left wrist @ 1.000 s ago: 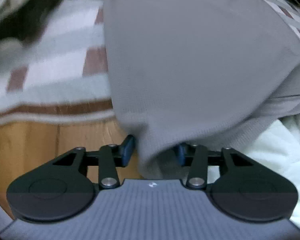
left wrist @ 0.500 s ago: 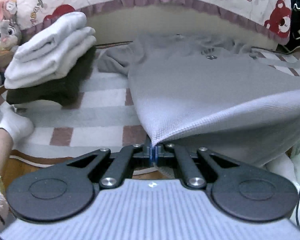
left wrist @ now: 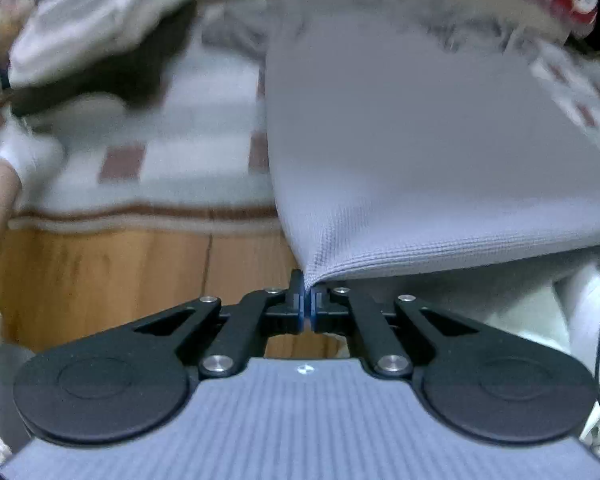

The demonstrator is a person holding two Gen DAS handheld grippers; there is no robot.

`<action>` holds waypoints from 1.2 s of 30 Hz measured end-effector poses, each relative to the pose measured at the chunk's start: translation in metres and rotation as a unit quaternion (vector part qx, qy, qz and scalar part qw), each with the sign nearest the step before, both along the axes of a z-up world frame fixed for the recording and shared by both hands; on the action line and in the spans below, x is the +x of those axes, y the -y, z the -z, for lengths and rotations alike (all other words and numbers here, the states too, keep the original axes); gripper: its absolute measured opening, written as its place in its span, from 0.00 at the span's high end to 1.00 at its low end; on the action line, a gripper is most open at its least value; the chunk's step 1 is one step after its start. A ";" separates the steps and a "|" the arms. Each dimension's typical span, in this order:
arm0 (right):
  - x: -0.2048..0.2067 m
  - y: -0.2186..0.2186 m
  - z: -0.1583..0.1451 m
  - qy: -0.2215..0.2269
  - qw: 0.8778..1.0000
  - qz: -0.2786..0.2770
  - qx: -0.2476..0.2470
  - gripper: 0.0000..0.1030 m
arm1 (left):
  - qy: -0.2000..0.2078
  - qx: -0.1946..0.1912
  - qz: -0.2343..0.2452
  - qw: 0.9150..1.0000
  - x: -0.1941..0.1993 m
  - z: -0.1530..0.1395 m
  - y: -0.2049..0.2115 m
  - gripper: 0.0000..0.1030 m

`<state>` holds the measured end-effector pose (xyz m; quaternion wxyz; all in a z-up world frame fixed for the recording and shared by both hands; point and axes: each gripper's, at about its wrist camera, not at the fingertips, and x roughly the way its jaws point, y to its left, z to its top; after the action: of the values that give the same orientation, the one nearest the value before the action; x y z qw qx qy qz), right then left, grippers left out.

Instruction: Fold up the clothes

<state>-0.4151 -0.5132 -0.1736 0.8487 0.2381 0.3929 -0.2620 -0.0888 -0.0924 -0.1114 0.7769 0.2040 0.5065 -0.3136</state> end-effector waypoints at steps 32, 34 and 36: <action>0.251 0.065 -0.219 -0.001 0.981 -0.189 -0.043 0.58 | 0.162 -0.020 0.061 0.985 0.129 -0.096 0.149 0.52; 0.275 0.066 -0.227 -0.024 0.979 -0.198 -0.042 0.58 | 0.165 -0.022 0.059 0.984 0.146 -0.102 0.148 0.52; 0.295 0.062 -0.231 -0.042 0.976 -0.205 -0.051 0.58 | 0.171 -0.020 0.056 0.984 0.156 -0.105 0.142 0.52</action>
<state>-0.1200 -0.5755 0.0569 0.8780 0.0977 0.4552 -0.1116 0.0676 -0.2344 -0.0064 0.8371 0.2670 0.3481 -0.3269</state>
